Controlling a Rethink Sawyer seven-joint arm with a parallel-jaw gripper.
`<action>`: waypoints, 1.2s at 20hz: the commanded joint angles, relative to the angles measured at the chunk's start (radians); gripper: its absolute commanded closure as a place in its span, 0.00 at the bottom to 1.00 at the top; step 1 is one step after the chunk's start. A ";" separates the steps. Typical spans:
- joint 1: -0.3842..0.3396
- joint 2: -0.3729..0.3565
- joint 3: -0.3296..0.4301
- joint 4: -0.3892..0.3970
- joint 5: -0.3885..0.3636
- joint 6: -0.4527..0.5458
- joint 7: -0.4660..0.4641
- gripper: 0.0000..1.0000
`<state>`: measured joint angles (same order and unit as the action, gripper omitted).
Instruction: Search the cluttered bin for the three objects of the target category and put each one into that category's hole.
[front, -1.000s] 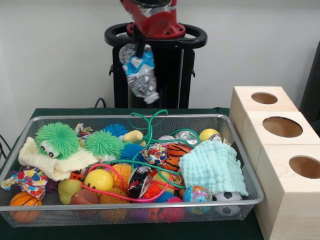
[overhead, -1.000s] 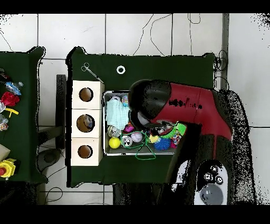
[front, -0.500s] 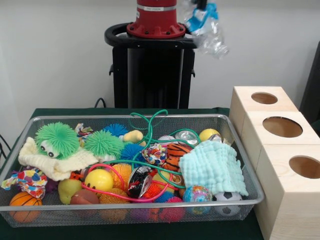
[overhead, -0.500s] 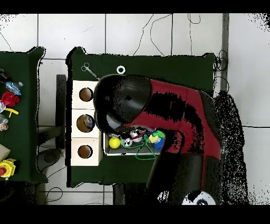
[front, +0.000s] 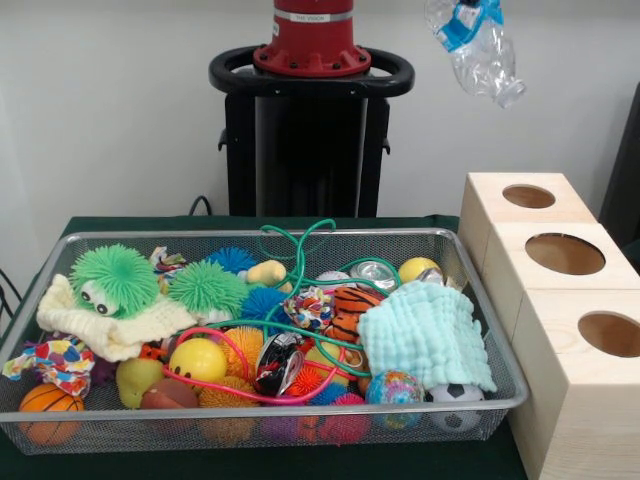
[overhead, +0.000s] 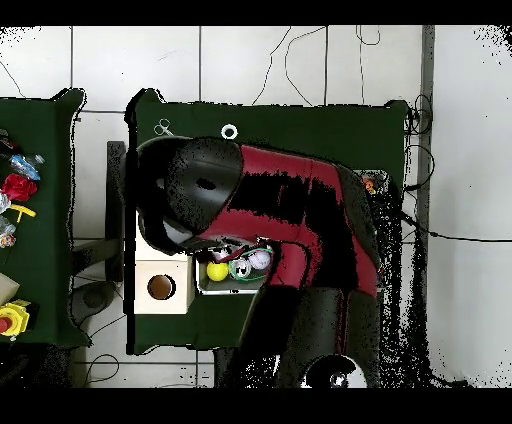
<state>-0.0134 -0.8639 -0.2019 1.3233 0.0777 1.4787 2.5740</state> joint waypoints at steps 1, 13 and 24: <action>-0.012 0.161 -0.026 0.042 0.014 -0.122 0.335 1.00; 0.047 0.285 -0.068 -0.007 0.025 -0.159 0.406 1.00; 0.103 0.342 -0.072 -0.145 0.096 -0.008 0.500 1.00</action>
<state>0.0744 -0.5816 -0.2882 1.2449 0.1139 1.3508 2.7366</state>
